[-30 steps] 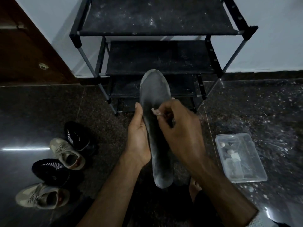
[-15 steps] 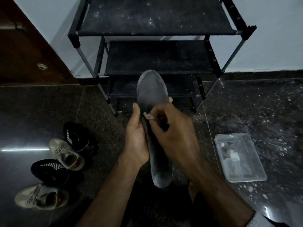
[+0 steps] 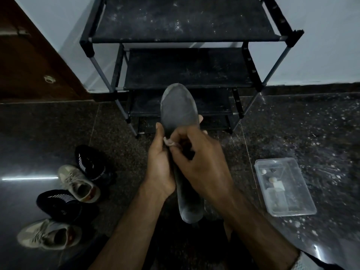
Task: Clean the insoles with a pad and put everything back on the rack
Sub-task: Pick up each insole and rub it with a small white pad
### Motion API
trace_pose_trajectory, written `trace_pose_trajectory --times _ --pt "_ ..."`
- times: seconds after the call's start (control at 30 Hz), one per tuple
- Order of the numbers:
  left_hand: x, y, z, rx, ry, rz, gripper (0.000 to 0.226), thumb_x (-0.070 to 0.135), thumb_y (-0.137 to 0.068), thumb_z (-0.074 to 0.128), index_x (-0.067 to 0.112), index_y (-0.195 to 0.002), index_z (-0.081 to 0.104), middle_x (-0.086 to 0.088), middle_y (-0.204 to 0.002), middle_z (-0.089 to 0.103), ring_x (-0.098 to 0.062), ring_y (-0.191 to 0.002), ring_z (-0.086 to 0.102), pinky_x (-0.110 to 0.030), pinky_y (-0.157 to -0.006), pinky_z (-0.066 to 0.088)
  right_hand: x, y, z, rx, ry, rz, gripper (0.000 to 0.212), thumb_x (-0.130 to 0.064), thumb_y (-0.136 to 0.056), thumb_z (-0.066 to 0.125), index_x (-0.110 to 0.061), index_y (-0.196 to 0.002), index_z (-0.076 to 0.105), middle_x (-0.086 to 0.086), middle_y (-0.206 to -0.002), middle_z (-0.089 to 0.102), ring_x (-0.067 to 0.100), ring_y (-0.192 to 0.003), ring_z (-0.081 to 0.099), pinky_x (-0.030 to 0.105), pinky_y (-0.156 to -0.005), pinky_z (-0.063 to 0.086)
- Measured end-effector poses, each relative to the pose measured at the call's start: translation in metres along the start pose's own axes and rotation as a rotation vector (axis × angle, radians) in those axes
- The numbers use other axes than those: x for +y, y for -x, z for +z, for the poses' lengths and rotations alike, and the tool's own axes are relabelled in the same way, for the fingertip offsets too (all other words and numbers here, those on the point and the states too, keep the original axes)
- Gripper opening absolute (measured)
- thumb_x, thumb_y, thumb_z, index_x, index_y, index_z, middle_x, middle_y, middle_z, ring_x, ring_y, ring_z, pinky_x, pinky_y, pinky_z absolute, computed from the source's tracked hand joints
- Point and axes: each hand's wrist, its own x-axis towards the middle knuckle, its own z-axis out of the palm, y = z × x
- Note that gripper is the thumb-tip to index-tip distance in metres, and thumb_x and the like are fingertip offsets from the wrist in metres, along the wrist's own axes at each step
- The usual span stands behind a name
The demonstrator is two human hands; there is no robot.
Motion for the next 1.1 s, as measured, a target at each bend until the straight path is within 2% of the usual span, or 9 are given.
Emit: trace_pose_trajectory --times 0.13,0.27,0.4,0.53,0.7,0.8,0.97,1.1 --pt "0.002 -0.001 -0.002 -0.01 0.032 -0.007 0.072 0.059 -0.097 0.026 0.005 -0.139 0.047 -0.014 -0.142 0.051 -0.028 -0.132 0.048 -0.04 -0.113 0.036 0.005 -0.003 -0.003 -0.001 0.049 -0.019 0.014 -0.015 -0.09 0.065 -0.022 -0.101 0.059 -0.008 -0.091 0.066 0.008 -0.083 0.063 0.037 -0.07 0.054" --pt "0.001 -0.001 0.002 0.002 0.096 -0.005 0.064 0.058 -0.094 0.035 0.01 -0.121 0.066 -0.014 -0.123 0.065 -0.028 -0.111 0.063 -0.045 -0.103 0.043 0.019 -0.008 -0.018 0.107 0.16 0.029 0.014 -0.01 -0.089 0.064 -0.019 -0.099 0.059 -0.005 -0.094 0.064 0.011 -0.083 0.059 0.038 -0.07 0.053" --pt "0.003 0.0 0.001 -0.014 0.053 -0.023 0.073 0.062 -0.095 0.029 0.008 -0.139 0.05 -0.012 -0.143 0.051 -0.028 -0.132 0.048 -0.042 -0.114 0.034 0.008 -0.002 -0.006 0.036 0.09 0.022 0.017 -0.013 -0.089 0.064 -0.023 -0.101 0.057 -0.005 -0.093 0.065 0.011 -0.082 0.061 0.039 -0.068 0.054" --pt "0.003 -0.002 -0.003 -0.016 0.053 -0.003 0.072 0.061 -0.096 0.026 0.007 -0.132 0.058 -0.011 -0.142 0.052 -0.031 -0.133 0.047 -0.044 -0.116 0.028 -0.002 0.001 0.004 -0.046 0.011 -0.043 0.019 -0.012 -0.088 0.064 -0.024 -0.1 0.057 -0.006 -0.091 0.065 0.011 -0.082 0.062 0.04 -0.068 0.054" --pt "0.003 -0.001 0.001 -0.03 0.098 -0.035 0.074 0.061 -0.094 0.032 0.006 -0.143 0.043 -0.014 -0.144 0.049 -0.029 -0.134 0.045 -0.043 -0.117 0.025 0.016 -0.006 -0.01 0.067 0.145 -0.005 0.016 -0.011 -0.089 0.063 -0.021 -0.099 0.058 -0.005 -0.096 0.063 0.013 -0.085 0.059 0.039 -0.07 0.053" --pt "0.004 -0.002 0.001 -0.018 0.102 -0.03 0.074 0.062 -0.093 0.033 0.007 -0.141 0.046 -0.013 -0.143 0.05 -0.028 -0.132 0.048 -0.043 -0.115 0.03 0.017 -0.006 -0.012 0.078 0.154 0.018 0.017 -0.009 -0.088 0.064 -0.019 -0.1 0.059 -0.004 -0.096 0.063 0.013 -0.085 0.06 0.039 -0.07 0.053" --pt "0.004 -0.002 -0.004 0.007 0.05 0.019 0.071 0.061 -0.097 0.023 0.01 -0.128 0.062 -0.009 -0.143 0.051 -0.028 -0.132 0.048 -0.043 -0.115 0.03 -0.002 0.002 0.002 -0.052 0.031 -0.037 0.021 -0.012 -0.088 0.064 -0.024 -0.102 0.056 -0.006 -0.091 0.066 0.01 -0.08 0.063 0.036 -0.067 0.055" --pt "0.004 -0.001 -0.001 -0.008 0.086 0.009 0.069 0.06 -0.096 0.03 0.007 -0.132 0.057 -0.012 -0.144 0.049 -0.028 -0.134 0.046 -0.043 -0.116 0.027 0.006 -0.003 -0.005 -0.021 0.079 -0.03 0.018 -0.013 -0.088 0.065 -0.023 -0.101 0.057 -0.007 -0.092 0.065 0.009 -0.082 0.062 0.037 -0.069 0.054"
